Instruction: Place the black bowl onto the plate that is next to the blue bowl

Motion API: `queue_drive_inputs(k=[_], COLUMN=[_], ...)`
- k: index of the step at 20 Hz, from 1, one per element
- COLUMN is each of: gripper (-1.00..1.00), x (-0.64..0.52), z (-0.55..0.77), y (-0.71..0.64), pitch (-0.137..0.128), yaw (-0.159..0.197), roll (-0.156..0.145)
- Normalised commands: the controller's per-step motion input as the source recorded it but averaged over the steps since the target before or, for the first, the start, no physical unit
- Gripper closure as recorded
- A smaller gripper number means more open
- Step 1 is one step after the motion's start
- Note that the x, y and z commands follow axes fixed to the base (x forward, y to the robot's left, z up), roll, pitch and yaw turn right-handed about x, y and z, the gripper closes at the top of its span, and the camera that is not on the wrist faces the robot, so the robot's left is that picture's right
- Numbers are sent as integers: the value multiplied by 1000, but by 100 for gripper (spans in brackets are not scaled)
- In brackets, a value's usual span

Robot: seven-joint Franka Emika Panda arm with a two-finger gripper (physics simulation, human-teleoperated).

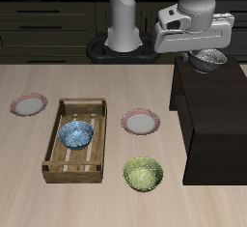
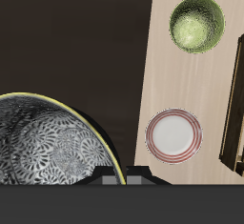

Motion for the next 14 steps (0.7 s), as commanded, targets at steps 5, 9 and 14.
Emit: queue_drive_inputs(k=[5, 9, 14], gripper=[100, 100, 100], x=[-365, -270, -283], z=[18, -12, 48], y=[-325, -557, -734], pitch=[-40, -19, -34], yaw=[40, 9, -17], roll=[33, -19, -9])
